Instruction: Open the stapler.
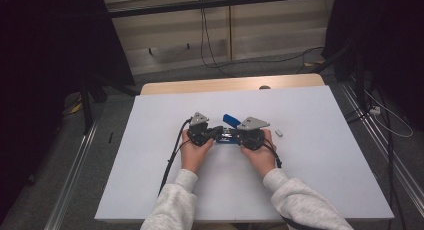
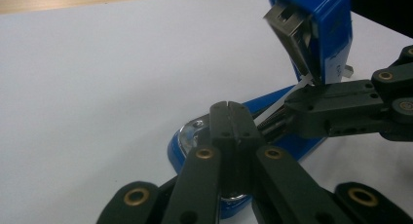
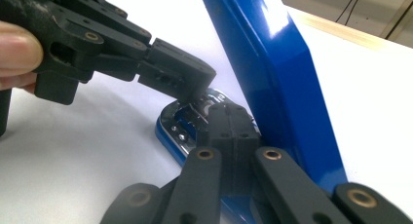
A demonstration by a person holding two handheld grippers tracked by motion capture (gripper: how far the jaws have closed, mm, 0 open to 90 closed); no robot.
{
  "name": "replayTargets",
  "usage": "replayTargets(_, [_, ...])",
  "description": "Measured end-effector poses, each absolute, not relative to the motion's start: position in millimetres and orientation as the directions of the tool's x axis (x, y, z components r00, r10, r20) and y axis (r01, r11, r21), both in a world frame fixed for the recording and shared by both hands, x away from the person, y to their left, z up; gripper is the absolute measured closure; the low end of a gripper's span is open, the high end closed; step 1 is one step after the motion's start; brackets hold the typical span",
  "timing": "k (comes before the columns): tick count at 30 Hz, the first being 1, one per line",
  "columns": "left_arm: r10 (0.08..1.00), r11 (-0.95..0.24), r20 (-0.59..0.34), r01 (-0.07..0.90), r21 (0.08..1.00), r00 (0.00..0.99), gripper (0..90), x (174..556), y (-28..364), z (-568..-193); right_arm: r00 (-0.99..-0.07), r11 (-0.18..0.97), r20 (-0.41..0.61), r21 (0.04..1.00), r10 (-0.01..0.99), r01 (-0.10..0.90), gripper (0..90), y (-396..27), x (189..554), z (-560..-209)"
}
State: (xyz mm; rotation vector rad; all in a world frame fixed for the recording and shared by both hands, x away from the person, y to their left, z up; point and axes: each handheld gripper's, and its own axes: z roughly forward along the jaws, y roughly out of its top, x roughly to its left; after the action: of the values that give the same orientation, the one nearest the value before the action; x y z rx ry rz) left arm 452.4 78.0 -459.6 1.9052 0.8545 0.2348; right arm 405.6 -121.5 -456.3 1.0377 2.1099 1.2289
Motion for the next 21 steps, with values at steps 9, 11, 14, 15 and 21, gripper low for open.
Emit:
replayTargets(9, [0.651,-0.258,-0.197,0.458,0.851,0.733,90.0,452.4,77.8,-459.8,-0.578,0.295,-0.03,0.88,0.816,0.371,90.0,-124.3,405.6,-453.1])
replayTargets(11, [0.651,-0.255,-0.201,0.46,0.85,0.732,90.0,452.4,78.2,-460.2,-0.576,0.296,-0.03,0.879,0.817,0.373,90.0,-124.1,405.5,-452.8])
replayTargets(14, [0.649,-0.25,-0.204,0.459,0.853,0.733,90.0,452.5,78.5,-460.7,-0.574,0.299,-0.035,0.879,0.818,0.372,90.0,-123.8,405.4,-452.7])
replayTargets(15, [0.648,-0.251,-0.204,0.458,0.852,0.734,90.0,452.6,78.6,-460.7,-0.571,0.296,-0.035,0.88,0.82,0.371,90.0,-124.0,405.1,-452.4])
replayTargets(21, [0.645,-0.254,-0.202,0.457,0.853,0.737,90.0,452.9,78.9,-460.8,-0.563,0.292,-0.034,0.88,0.826,0.375,90.0,-126.3,404.3,-449.7])
